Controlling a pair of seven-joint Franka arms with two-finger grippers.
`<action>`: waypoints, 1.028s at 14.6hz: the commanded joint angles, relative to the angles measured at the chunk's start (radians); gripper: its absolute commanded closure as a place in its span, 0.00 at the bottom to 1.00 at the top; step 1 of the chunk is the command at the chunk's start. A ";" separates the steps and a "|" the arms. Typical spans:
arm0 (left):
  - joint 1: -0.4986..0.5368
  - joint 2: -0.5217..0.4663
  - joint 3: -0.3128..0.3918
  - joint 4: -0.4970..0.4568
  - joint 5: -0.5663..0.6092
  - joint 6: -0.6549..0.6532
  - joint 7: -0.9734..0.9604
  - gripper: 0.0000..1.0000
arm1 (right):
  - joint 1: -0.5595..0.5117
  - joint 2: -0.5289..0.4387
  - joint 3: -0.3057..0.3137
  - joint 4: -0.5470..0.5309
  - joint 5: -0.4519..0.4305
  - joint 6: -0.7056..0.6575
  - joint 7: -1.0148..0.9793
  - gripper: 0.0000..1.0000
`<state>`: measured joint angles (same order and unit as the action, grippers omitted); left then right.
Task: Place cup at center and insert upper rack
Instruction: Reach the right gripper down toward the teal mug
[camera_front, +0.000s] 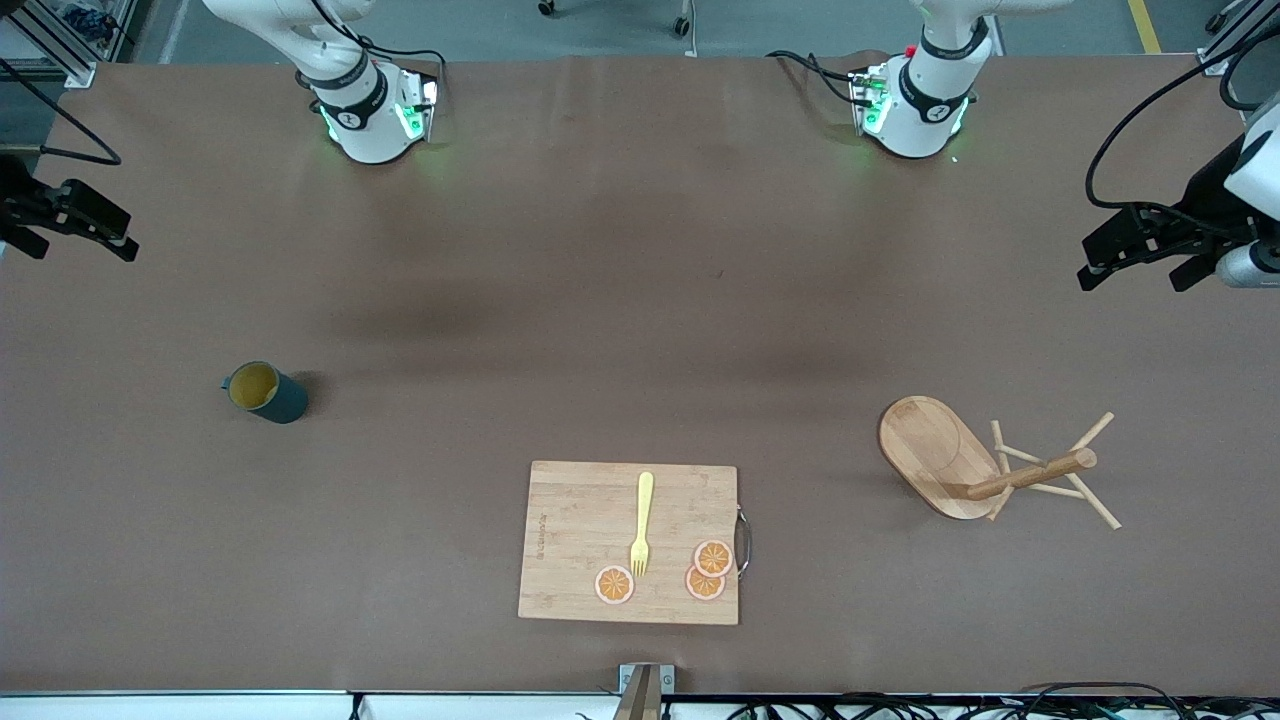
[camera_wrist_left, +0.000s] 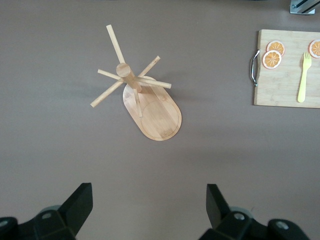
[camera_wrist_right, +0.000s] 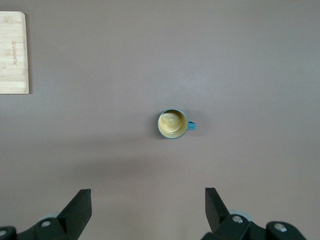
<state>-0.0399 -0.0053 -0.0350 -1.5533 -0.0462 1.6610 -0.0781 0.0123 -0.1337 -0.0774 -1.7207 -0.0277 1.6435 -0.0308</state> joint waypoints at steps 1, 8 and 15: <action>0.006 -0.001 0.000 0.013 -0.004 -0.023 0.021 0.00 | 0.008 -0.018 -0.007 -0.020 0.011 0.012 -0.006 0.00; 0.006 0.001 0.000 0.016 -0.004 -0.021 0.023 0.00 | 0.009 0.026 -0.009 -0.022 0.009 0.007 -0.009 0.00; 0.005 0.001 -0.002 0.016 -0.006 -0.021 0.020 0.00 | 0.035 0.277 -0.007 -0.043 0.009 0.079 0.003 0.00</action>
<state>-0.0398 -0.0053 -0.0343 -1.5523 -0.0462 1.6589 -0.0777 0.0277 0.0731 -0.0759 -1.7575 -0.0270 1.6852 -0.0306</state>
